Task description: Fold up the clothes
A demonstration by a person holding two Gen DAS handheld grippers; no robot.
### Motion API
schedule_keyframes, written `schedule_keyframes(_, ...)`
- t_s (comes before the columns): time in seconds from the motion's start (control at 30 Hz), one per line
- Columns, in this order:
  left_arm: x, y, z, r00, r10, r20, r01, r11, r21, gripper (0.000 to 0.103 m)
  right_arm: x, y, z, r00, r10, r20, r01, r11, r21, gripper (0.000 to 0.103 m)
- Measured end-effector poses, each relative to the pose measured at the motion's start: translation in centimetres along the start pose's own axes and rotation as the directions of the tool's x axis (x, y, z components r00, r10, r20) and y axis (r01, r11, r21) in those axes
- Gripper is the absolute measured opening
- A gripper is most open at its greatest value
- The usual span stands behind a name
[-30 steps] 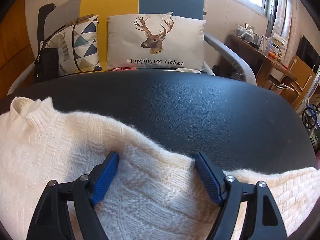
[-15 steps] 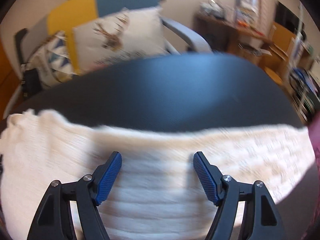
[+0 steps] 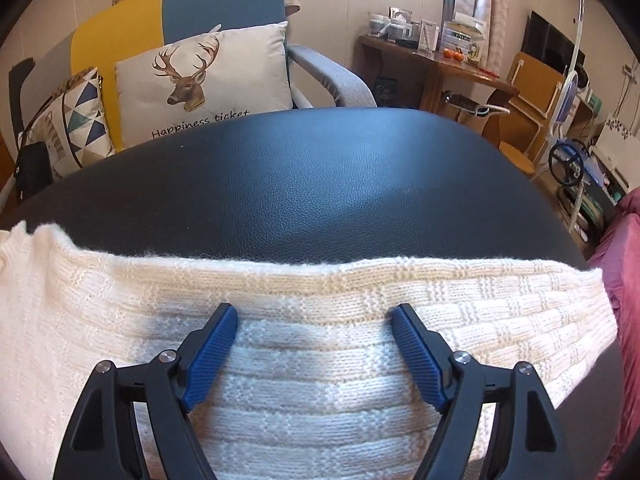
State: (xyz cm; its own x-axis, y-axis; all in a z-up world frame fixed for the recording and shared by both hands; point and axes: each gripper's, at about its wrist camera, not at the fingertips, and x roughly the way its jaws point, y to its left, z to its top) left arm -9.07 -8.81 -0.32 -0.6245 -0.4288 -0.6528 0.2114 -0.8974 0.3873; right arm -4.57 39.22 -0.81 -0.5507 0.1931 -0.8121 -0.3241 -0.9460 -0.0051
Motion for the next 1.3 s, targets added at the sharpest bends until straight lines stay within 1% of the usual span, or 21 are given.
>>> schedule_keyframes(0.07,0.2,0.4,0.0,1.000,-0.029,-0.010,0.029,0.999,-0.021,0.100,-1.0,0.2,0.1,1.000,0.023,-0.006,-0.023,1.000,0.001,0.079)
schedule_keyframes(0.13,0.4,0.8,-0.1,0.998,-0.057,-0.020,0.056,0.998,-0.042,0.100,-2.6,0.5,-0.3,0.998,0.056,0.028,-0.055,0.998,-0.004,0.079)
schedule_keyframes(0.2,0.5,1.1,-0.1,0.996,-0.084,-0.029,0.082,0.995,-0.061,0.100,-3.9,0.8,-0.9,0.995,0.091,0.042,-0.091,0.996,-0.013,0.079)
schedule_keyframes(0.3,0.7,1.8,-0.2,0.988,-0.145,-0.052,0.139,0.985,-0.101,0.100,-4.7,0.3,-1.8,0.988,0.153,0.028,-0.153,0.988,0.014,0.079)
schedule_keyframes(0.37,0.7,2.5,-0.3,0.978,-0.194,-0.073,0.183,0.974,-0.132,0.100,-5.2,-0.8,-2.2,0.987,0.158,0.026,-0.159,0.986,0.049,0.079)
schedule_keyframes(0.43,0.2,2.9,-0.5,0.975,-0.206,-0.078,0.194,0.970,-0.145,0.100,-5.6,-2.3,-2.6,0.990,0.142,0.023,-0.143,0.986,0.085,0.079)
schedule_keyframes(0.47,-0.4,2.7,-0.6,0.980,-0.190,-0.062,0.181,0.974,-0.135,0.100,-5.8,-3.1,-2.8,0.991,0.133,0.021,-0.135,0.985,0.103,0.079)
schedule_keyframes(0.5,-1.4,2.3,-0.6,0.984,-0.178,-0.031,0.173,0.978,-0.116,0.100,-6.0,-3.9,-3.0,0.992,0.125,0.018,-0.127,0.985,0.121,0.079)
schedule_keyframes(0.53,-2.3,1.7,-0.5,0.983,-0.183,-0.002,0.182,0.978,-0.099,0.100,-6.2,-4.6,-3.2,0.993,0.117,0.016,-0.118,0.983,0.138,0.079)
schedule_keyframes(0.57,-3.3,0.6,-0.4,0.977,-0.213,0.019,0.213,0.974,-0.073,0.100,-6.4,-5.5,-3.4,0.995,0.103,0.014,-0.104,0.982,0.156,0.079)
schedule_keyframes(0.63,-5.4,-1.7,0.0,0.960,-0.273,0.059,0.274,0.961,-0.019,0.100,-6.5,-7.2,-3.8,0.997,0.071,0.009,-0.071,0.979,0.190,0.079)
schedule_keyframes(0.7,-7.4,-4.6,0.6,0.945,-0.320,0.068,0.318,0.947,0.032,0.100,-6.3,-9.0,-4.4,0.999,0.042,-0.026,-0.034,0.970,0.242,0.079)
schedule_keyframes(0.73,-8.6,-6.3,0.9,0.932,-0.357,0.070,0.353,0.934,0.059,0.100,-6.3,-9.9,-4.8,0.999,0.028,-0.038,-0.017,0.962,0.272,0.079)
schedule_keyframes(0.83,-11.6,-10.0,1.1,0.903,-0.420,0.092,0.407,0.903,0.134,0.100,-6.7,-13.4,-5.9,1.000,-0.002,-0.028,0.013,0.923,0.385,0.079)
schedule_keyframes(0.93,-14.8,-13.8,0.7,0.874,-0.473,0.111,0.444,0.870,0.215,0.100,-6.8,-17.2,-6.5,0.995,-0.079,-0.054,0.095,0.880,0.465,0.079)
schedule_keyframes(1.0,-16.0,-15.6,1.1,0.862,-0.493,0.119,0.451,0.852,0.266,0.100,-6.4,-19.4,-6.6,0.989,-0.112,-0.094,0.145,0.850,0.507,0.079)
schedule_keyframes(1.03,-16.8,-16.8,1.1,0.856,-0.502,0.126,0.450,0.842,0.298,0.100,-6.2,-19.7,-6.5,0.988,-0.121,-0.100,0.155,0.848,0.507,0.079)
schedule_keyframes(1.17,-18.9,-21.1,1.2,0.842,-0.521,0.137,0.431,0.804,0.410,0.100,-5.1,-19.5,-5.3,0.986,-0.142,-0.092,0.169,0.867,0.469,0.082)
schedule_keyframes(1.23,-19.7,-22.6,1.0,0.837,-0.528,0.142,0.423,0.791,0.443,0.100,-4.5,-19.4,-4.7,0.984,-0.153,-0.088,0.176,0.876,0.450,0.081)
schedule_keyframes(1.27,-20.2,-23.3,0.9,0.835,-0.531,0.145,0.419,0.783,0.459,0.100,-4.2,-19.4,-4.4,0.984,-0.158,-0.086,0.180,0.880,0.440,0.080)
schedule_keyframes(1.3,-20.5,-23.7,0.8,0.831,-0.537,0.147,0.420,0.777,0.469,0.100,-4.0,-19.4,-4.1,0.983,-0.163,-0.083,0.183,0.884,0.430,0.074)
